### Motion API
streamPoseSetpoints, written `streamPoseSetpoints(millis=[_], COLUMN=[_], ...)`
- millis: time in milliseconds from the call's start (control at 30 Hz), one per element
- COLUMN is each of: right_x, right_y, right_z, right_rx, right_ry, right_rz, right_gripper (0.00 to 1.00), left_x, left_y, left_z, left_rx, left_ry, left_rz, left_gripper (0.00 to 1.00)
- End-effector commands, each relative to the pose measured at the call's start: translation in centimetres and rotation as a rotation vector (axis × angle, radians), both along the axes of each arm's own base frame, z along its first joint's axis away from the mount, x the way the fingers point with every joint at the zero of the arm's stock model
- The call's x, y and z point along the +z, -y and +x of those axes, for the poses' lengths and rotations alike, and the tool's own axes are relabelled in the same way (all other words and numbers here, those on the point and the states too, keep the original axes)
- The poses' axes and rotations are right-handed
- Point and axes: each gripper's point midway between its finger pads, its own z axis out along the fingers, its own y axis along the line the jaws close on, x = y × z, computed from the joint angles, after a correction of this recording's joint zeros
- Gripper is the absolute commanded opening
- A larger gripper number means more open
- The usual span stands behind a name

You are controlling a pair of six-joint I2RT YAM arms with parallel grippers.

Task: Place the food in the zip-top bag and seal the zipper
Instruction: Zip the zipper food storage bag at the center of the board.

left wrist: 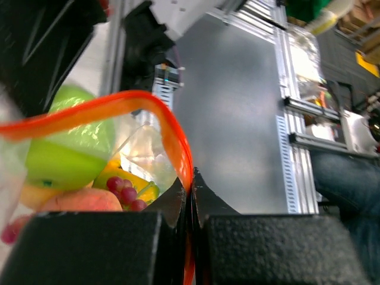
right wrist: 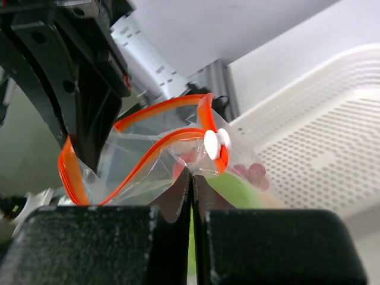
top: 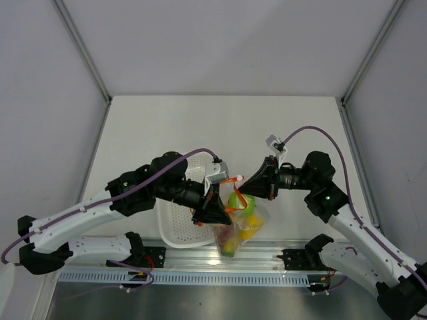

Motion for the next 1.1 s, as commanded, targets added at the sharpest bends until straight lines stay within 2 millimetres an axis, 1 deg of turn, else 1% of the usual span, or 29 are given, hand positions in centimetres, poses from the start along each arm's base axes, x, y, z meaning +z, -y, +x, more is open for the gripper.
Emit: streamPoseSetpoints(millis=[0,33,100,167,200,233,267,300,333,367,400,433,467,533,600,633,667,700,733,767,800,833,933,1000,1067], right_x=[-1.0,-1.3,-2.3,-2.9,-3.5,-3.6,-4.0,-4.3,-4.1,-4.1,-4.3,-4.2,-4.0,-4.2,-4.0,-4.0,-4.0,-3.8,-3.7,-3.7,-3.3,-3.0,-2.2,-2.1,-1.5], right_y=[2.1,2.5,3.2,3.6,4.0,4.2,4.5,4.9,5.2,5.5,5.7,5.9,6.1,6.4,6.6,6.6,6.5,6.5,6.5,6.5,6.5,6.5,6.5,6.6,6.6], right_z=[1.7,2.1,2.1,2.2,2.0,2.1,2.5,2.4,2.1,2.2,2.1,1.9,1.8,1.6,1.3,1.2,1.1,1.0,0.9,0.9,0.7,0.4,0.0,-0.2,-0.5], right_rx=[-0.19,-0.232,-0.27,-0.303,-0.315,-0.332,-0.366,-0.381,-0.395,-0.416,-0.423,-0.428,-0.436,-0.444,-0.437,-0.428,-0.42,-0.414,-0.412,-0.407,-0.403,-0.389,-0.379,-0.372,-0.362], right_ry=[-0.045,-0.052,-0.07,-0.08,-0.092,-0.093,-0.092,-0.102,-0.085,-0.081,-0.085,-0.072,-0.069,-0.071,-0.065,-0.06,-0.058,-0.057,-0.059,-0.064,-0.059,-0.056,-0.044,-0.048,-0.037], right_rz=[-0.078,-0.095,-0.133,-0.155,-0.178,-0.187,-0.199,-0.215,-0.211,-0.214,-0.223,-0.222,-0.223,-0.241,-0.251,-0.254,-0.256,-0.258,-0.261,-0.265,-0.26,-0.253,-0.245,-0.256,-0.249], right_gripper=[0.0,0.0,0.0,0.0,0.0,0.0,0.0,0.0,0.0,0.0,0.0,0.0,0.0,0.0,0.0,0.0,0.0,0.0,0.0,0.0,0.0,0.0,0.0,0.0,0.0], left_x=[-1.9,-2.6,-3.4,-3.8,-4.0,-4.1,-4.1,-4.4,-4.5,-4.5,-4.9,-4.5,-4.2,-3.7,-1.9,-1.5,-0.6,-0.8,1.4,0.7,0.7,1.7,1.7,1.4,1.5], left_y=[1.2,1.4,2.1,2.8,3.1,3.3,3.6,3.6,3.7,3.8,3.6,3.4,3.2,2.7,2.0,2.0,2.2,2.4,2.5,3.0,3.3,3.7,4.9,5.9,6.7], left_z=[3.4,4.3,5.0,5.7,5.9,6.1,6.4,6.6,6.7,6.9,7.0,7.2,7.3,8.0,8.7,8.9,9.2,9.5,9.8,10.2,10.4,10.7,11.2,10.9,10.2], left_rx=[0.169,0.213,0.236,0.257,0.263,0.274,0.281,0.293,0.297,0.305,0.314,0.328,0.338,0.385,0.429,0.44,0.448,0.455,0.468,0.467,0.462,0.466,0.443,0.392,0.33], left_ry=[0.028,0.037,0.043,0.051,0.053,0.05,0.055,0.057,0.054,0.06,0.06,0.069,0.076,0.108,0.144,0.154,0.165,0.172,0.189,0.191,0.2,0.214,0.255,0.267,0.271], left_rz=[0.059,0.077,0.088,0.076,0.075,0.073,0.06,0.064,0.066,0.062,0.069,0.056,0.047,0.031,-0.009,-0.015,-0.024,-0.01,-0.035,-0.004,0.003,-0.02,-0.04,-0.04,-0.063], left_gripper=[0.02,0.03,0.02,0.03,0.05,0.1,0.3,0.41,0.49,0.65,0.72,0.8,0.84,0.98,1.0,1.0,1.0,1.0,1.0,1.0,0.99,1.0,1.0,0.99,0.99])
